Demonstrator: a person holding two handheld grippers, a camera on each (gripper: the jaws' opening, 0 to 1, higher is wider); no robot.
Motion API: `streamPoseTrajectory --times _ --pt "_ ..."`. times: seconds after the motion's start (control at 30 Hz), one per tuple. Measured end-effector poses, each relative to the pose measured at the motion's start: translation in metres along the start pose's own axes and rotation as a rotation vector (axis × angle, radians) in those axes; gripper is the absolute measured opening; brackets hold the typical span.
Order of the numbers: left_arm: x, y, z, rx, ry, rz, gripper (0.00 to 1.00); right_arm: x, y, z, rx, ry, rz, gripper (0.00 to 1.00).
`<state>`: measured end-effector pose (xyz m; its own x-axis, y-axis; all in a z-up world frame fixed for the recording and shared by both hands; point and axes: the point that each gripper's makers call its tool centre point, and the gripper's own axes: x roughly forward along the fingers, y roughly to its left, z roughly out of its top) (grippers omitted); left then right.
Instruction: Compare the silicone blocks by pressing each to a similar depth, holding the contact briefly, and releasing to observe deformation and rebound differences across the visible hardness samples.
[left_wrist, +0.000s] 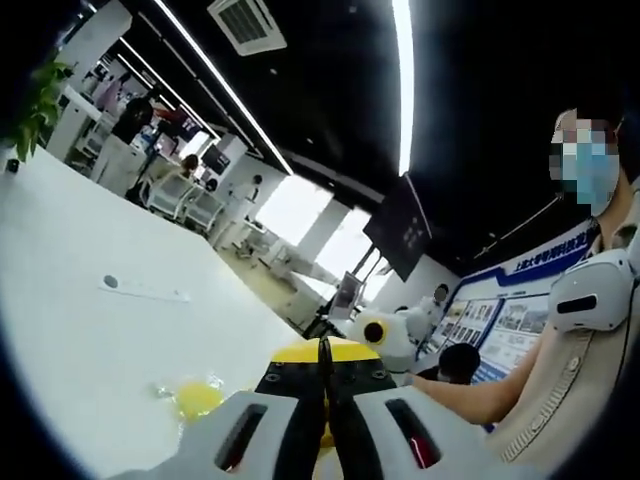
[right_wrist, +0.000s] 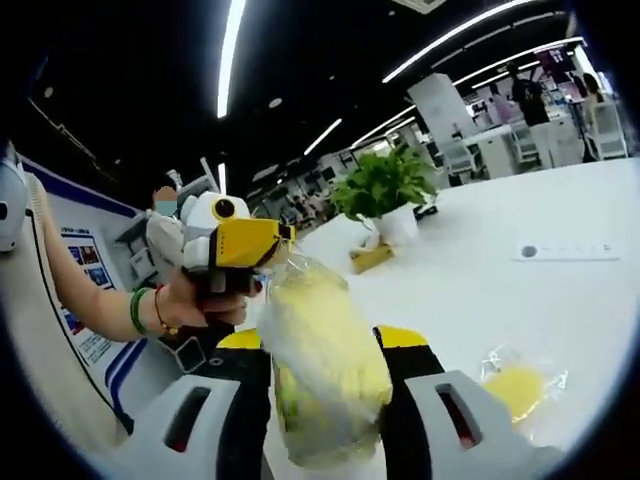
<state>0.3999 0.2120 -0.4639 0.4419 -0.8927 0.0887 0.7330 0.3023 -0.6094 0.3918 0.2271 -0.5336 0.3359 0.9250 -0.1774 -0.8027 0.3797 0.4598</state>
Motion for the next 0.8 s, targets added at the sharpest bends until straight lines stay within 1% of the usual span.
streamPoseTrajectory --times 0.13,0.23,0.27,0.3,0.33,0.4,0.43,0.5,0.7,0.8 --pt "-0.002 0.001 -0.003 -0.004 0.006 0.007 0.00 0.001 -0.007 -0.005 -0.018 0.006 -0.035 0.52" --pt "-0.003 0.002 -0.003 0.007 0.011 0.014 0.00 0.000 -0.011 -0.010 -0.028 0.024 -0.056 0.55" --pt "-0.003 0.003 -0.004 0.006 0.014 0.015 0.00 -0.001 -0.014 -0.014 -0.032 0.041 -0.073 0.56" --pt "-0.004 0.003 -0.004 0.007 0.016 0.017 0.00 -0.001 -0.016 -0.015 -0.042 0.045 -0.083 0.57" --pt "-0.005 0.006 -0.004 0.015 0.016 0.029 0.00 -0.003 -0.018 -0.018 -0.062 0.053 -0.097 0.59" --pt "-0.005 0.008 -0.005 0.025 0.024 0.036 0.00 -0.005 -0.020 -0.022 -0.074 0.065 -0.111 0.61" --pt "-0.006 0.012 -0.007 0.041 0.031 0.053 0.00 -0.006 -0.021 -0.023 -0.073 0.068 -0.114 0.62" --pt "-0.007 0.017 -0.011 0.063 0.052 0.074 0.00 -0.011 -0.023 -0.029 -0.060 0.089 -0.124 0.62" --pt "-0.012 0.029 -0.019 0.081 0.073 0.103 0.00 -0.028 -0.024 -0.038 -0.063 0.091 -0.162 0.66" --pt "-0.014 0.035 -0.021 0.082 0.081 0.116 0.00 -0.038 -0.024 -0.042 -0.074 0.090 -0.185 0.71"
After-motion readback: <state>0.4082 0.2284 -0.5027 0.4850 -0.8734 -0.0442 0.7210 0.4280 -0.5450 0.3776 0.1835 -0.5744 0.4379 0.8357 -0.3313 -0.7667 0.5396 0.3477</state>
